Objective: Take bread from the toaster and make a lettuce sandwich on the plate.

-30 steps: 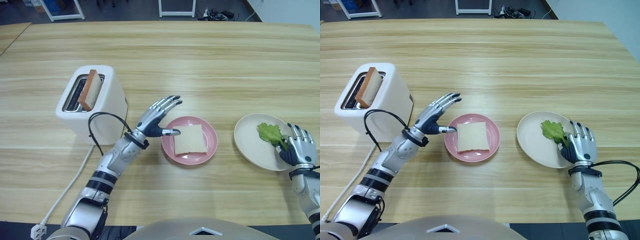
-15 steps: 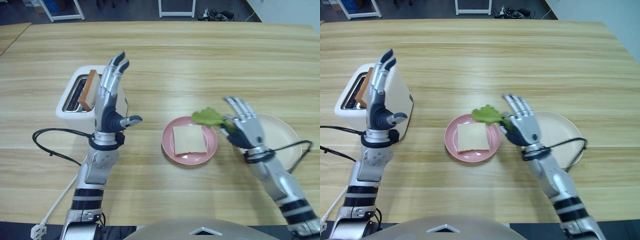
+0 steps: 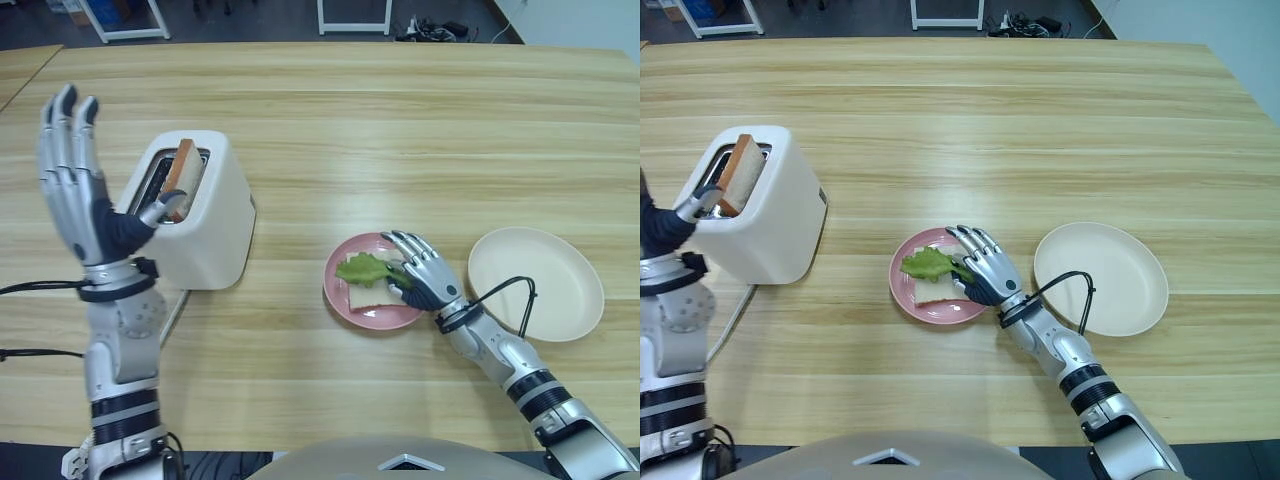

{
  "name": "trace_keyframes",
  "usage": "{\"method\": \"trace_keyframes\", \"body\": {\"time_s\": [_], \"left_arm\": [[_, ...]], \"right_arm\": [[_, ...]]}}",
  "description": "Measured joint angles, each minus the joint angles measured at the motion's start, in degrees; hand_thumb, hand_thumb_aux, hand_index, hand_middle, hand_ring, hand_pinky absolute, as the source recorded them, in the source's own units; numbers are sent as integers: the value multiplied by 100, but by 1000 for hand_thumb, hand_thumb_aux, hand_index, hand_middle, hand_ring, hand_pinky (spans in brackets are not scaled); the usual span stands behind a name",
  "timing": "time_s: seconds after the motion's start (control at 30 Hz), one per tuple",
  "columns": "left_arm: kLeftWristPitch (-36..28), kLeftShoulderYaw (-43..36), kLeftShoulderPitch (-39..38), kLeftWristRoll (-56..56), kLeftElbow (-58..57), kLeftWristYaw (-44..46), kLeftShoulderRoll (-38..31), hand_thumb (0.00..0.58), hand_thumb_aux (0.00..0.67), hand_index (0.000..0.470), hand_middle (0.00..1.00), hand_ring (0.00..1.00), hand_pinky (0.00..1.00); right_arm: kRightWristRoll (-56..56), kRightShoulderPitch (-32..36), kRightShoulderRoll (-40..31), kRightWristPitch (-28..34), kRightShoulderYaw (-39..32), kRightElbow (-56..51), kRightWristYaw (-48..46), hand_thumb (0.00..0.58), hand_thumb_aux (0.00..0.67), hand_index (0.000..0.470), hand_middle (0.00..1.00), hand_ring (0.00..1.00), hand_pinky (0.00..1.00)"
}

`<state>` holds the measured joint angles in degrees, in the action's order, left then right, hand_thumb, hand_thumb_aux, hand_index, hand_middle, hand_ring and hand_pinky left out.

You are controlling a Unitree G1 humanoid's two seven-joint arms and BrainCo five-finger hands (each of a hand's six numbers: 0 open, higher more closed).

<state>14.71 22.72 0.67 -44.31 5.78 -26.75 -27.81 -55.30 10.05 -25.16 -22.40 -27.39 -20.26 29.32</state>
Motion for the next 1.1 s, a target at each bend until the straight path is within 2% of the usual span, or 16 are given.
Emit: {"method": "trace_keyframes", "body": {"time_s": [0.03, 0.2, 0.47, 0.5, 0.53, 0.6, 0.63, 0.67, 0.7, 0.73, 0.8, 1.1], "left_arm": [[-223, 30, -5, -65, -68, 148, -155, 0, 0, 0, 0, 0, 0], [-884, -278, -25, -293, -455, 887, -615, 0, 0, 0, 0, 0, 0], [-1063, -848, -23, -141, -745, 1506, -892, 0, 0, 0, 0, 0, 0], [-1056, -887, -21, -89, -749, 1548, -898, 128, 79, 55, 0, 0, 0], [-1053, -932, -19, -13, -762, 1616, -917, 441, 342, 240, 0, 0, 0], [-1042, -994, 0, 56, -783, 1684, -933, 547, 510, 358, 0, 0, 0], [-1018, -1021, 69, 100, -775, 1705, -959, 580, 670, 470, 0, 0, 0], [-1015, -1073, 137, 158, -768, 1734, -1001, 580, 670, 470, 0, 0, 0], [-984, -1108, 171, 182, -759, 1755, -1039, 580, 670, 470, 110, 110, 110], [-939, -1148, 206, 226, -750, 1786, -1076, 580, 670, 470, 314, 314, 314], [-916, -1193, 225, 279, -764, 1809, -1094, 580, 670, 470, 1000, 1000, 1000], [-839, -1198, 258, 526, -795, 1626, -1106, 580, 670, 470, 1000, 1000, 1000]], "right_arm": [[0, -10, -11, 18, 4, 17, -2, 0, 0, 0, 0, 0, 0], [-4, -108, -71, 120, 12, 118, -2, 0, 0, 0, 0, 0, 0], [-22, -159, -225, 412, 118, 412, 17, 0, 0, 0, 0, 0, 0], [-22, -181, -232, 435, 131, 437, 20, 0, 0, 0, 0, 0, 0], [-21, -227, -245, 472, 160, 483, 25, 0, 0, 0, 0, 0, 0], [-18, -308, -299, 520, 260, 580, 32, 0, 0, 0, 0, 0, 0], [-10, -344, -344, 558, 321, 664, 38, 0, 0, 0, 0, 0, 0], [-6, -354, -386, 570, 361, 712, 43, 0, 0, 0, 0, 0, 0], [-3, -376, -408, 579, 398, 749, 46, 0, 0, 0, 0, 0, 0], [9, -418, -415, 598, 449, 787, 57, 0, 0, 0, 0, 0, 0], [49, -553, -463, 628, 616, 964, 132, 0, 0, 0, 0, 0, 0], [371, -919, -550, 648, 1527, 1724, 660, 0, 0, 0, 0, 0, 0]]}}
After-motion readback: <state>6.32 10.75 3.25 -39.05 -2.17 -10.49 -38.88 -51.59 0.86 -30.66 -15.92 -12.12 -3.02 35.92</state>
